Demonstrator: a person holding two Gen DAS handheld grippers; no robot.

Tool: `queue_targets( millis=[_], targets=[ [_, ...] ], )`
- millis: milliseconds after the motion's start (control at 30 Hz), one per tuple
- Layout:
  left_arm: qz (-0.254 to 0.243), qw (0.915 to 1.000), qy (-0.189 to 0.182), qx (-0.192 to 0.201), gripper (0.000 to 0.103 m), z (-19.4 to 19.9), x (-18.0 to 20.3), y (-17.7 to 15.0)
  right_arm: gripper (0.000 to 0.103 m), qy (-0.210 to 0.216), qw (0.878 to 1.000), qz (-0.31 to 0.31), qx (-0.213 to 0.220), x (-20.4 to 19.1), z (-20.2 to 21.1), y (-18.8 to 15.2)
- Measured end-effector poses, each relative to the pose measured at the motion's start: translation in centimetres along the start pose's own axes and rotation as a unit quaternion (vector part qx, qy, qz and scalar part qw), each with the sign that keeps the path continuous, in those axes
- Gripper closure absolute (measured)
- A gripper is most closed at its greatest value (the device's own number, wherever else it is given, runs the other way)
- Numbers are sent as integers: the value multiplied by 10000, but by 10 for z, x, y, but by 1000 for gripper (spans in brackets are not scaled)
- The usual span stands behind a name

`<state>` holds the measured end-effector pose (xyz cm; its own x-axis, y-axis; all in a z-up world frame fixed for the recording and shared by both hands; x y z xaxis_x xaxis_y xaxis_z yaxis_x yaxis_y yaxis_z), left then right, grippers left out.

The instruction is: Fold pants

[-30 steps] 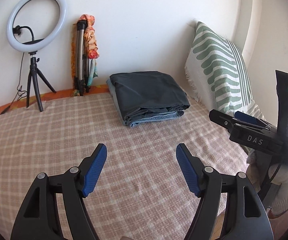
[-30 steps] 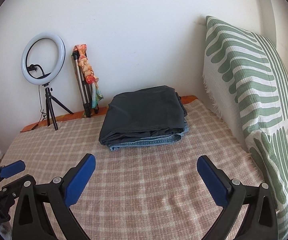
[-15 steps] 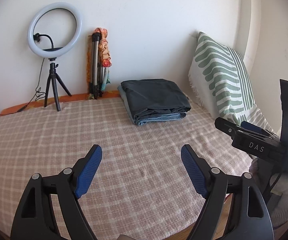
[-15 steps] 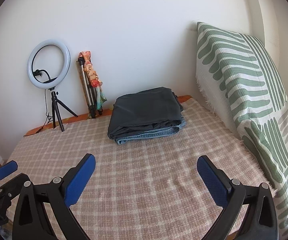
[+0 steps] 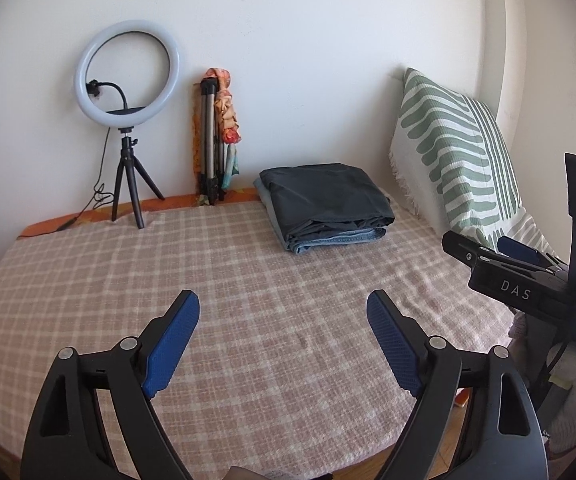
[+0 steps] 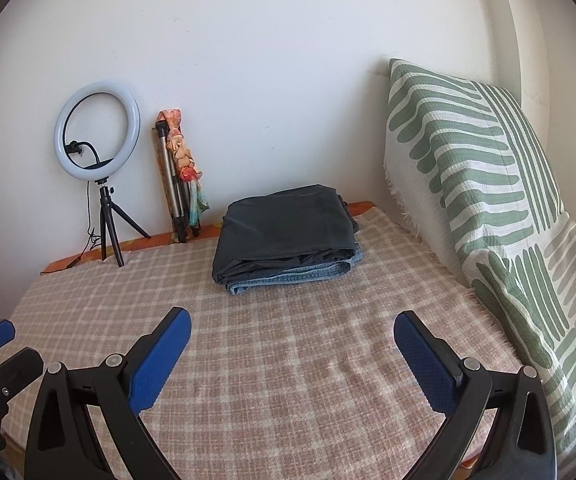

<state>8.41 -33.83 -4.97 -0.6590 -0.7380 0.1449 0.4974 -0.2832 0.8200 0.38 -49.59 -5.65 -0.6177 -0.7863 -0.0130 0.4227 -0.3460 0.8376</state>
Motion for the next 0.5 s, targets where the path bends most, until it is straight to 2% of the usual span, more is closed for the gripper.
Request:
queue_targets(
  millis=[500],
  targets=[
    [142,9999,33,59,17,4,-4,3,0,-109,9998,147,57,-3,3,0]
  ],
)
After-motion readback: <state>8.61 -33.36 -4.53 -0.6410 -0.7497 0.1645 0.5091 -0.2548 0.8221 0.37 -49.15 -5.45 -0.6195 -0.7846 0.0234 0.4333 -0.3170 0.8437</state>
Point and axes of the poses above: each gripper's, at about its wrist camera, not at the fingertips, and z roughly against the way its jaws point, x to its right, y to its top, the point moved 10 cm from there along -z, roughly the way its jaws point, and after that the axes turned 7 degrees about -y, right-handed, at the moved point
